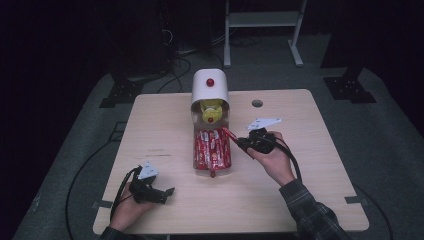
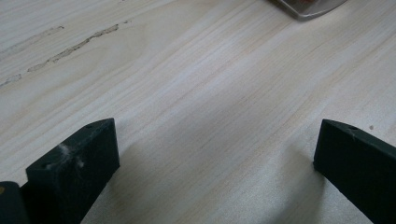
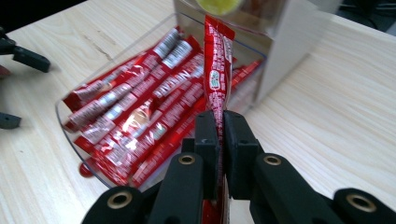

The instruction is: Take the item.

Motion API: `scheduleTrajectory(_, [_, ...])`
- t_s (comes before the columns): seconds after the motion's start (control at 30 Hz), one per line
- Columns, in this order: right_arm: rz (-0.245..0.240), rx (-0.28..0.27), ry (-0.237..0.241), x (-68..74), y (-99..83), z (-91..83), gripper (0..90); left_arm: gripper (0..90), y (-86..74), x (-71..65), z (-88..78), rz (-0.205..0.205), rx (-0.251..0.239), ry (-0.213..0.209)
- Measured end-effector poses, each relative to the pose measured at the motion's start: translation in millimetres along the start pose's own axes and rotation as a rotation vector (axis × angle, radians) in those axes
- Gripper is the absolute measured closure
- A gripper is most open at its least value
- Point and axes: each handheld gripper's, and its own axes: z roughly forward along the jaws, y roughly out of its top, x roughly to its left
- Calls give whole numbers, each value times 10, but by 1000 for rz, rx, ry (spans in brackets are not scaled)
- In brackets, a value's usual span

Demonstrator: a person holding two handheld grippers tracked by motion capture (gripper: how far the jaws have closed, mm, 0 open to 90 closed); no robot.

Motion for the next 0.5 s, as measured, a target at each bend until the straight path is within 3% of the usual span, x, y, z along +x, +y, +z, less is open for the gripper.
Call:
scheduleTrajectory(0.27, [23,6,-29,-146,-185,-95,842,0,0,0,-3,0,4,-2])
scheduleTrajectory(0.5, [62,61,-66,-339,-429,-32,842,0,0,0,-3,0,4,-1])
